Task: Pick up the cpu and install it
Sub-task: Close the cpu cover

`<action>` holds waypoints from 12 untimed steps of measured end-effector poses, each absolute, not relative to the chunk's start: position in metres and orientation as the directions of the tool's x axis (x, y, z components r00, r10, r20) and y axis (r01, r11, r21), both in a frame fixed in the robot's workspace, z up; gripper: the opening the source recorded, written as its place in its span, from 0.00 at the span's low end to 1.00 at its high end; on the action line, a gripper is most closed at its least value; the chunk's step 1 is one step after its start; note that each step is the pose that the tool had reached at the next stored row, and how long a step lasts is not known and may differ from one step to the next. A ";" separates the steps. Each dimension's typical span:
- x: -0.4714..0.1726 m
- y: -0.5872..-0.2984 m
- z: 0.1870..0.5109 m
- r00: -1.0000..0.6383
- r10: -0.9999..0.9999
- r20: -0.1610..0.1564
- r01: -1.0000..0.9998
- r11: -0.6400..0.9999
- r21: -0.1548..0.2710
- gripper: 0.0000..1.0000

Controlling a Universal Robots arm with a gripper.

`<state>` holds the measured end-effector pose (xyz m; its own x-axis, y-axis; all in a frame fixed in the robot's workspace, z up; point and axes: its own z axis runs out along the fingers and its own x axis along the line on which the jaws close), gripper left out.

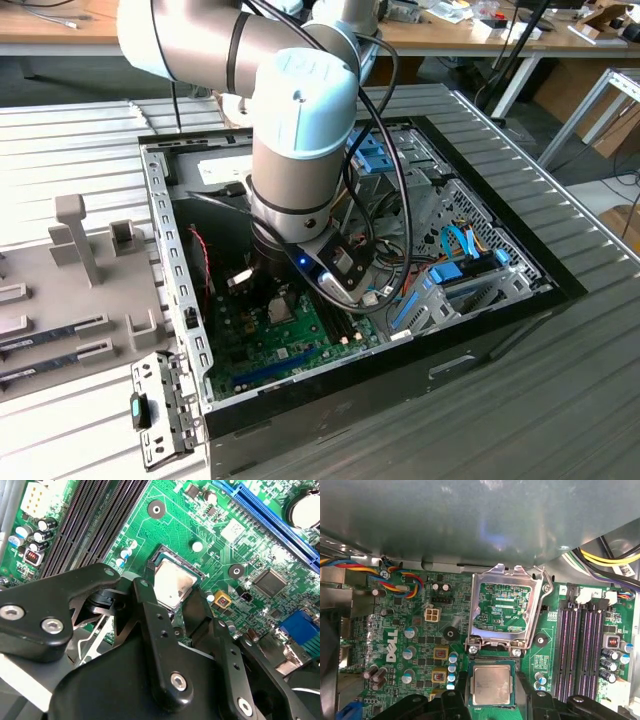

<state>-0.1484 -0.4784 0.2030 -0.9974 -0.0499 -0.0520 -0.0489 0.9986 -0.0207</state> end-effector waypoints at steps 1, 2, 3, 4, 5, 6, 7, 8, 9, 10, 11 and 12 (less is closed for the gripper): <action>-0.148 -0.478 0.203 -0.997 -0.050 -0.052 -0.049 0.999 -0.021 0.50; -0.148 -0.478 0.203 -0.997 -0.050 -0.052 -0.049 0.999 -0.021 0.50; -0.148 -0.478 0.203 -0.997 -0.050 -0.052 -0.049 0.999 -0.021 0.48; -0.148 -0.478 0.203 -0.997 -0.050 -0.052 -0.049 0.999 -0.021 0.48; -0.148 -0.478 0.203 -0.997 -0.050 -0.052 -0.049 0.999 -0.021 0.42; -0.148 -0.478 0.203 -0.997 -0.050 -0.052 -0.049 0.999 -0.021 0.39; -0.148 -0.478 0.203 -0.997 -0.050 -0.052 -0.049 0.999 -0.021 0.39; -0.148 -0.478 0.203 -0.997 -0.050 -0.052 -0.049 0.999 -0.021 0.39; -0.148 -0.478 0.203 -0.997 -0.050 -0.052 -0.049 0.999 -0.021 0.39; -0.148 -0.478 0.203 -0.997 -0.050 -0.052 -0.049 0.999 -0.021 0.39; -0.148 -0.478 0.203 -0.997 -0.050 -0.052 -0.049 0.999 -0.021 0.39; -0.148 -0.478 0.203 -0.997 -0.050 -0.052 -0.049 0.999 -0.021 0.39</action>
<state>-0.1484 -0.4784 0.2029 -0.9974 -0.0499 -0.0520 -0.0489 0.9986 -0.0207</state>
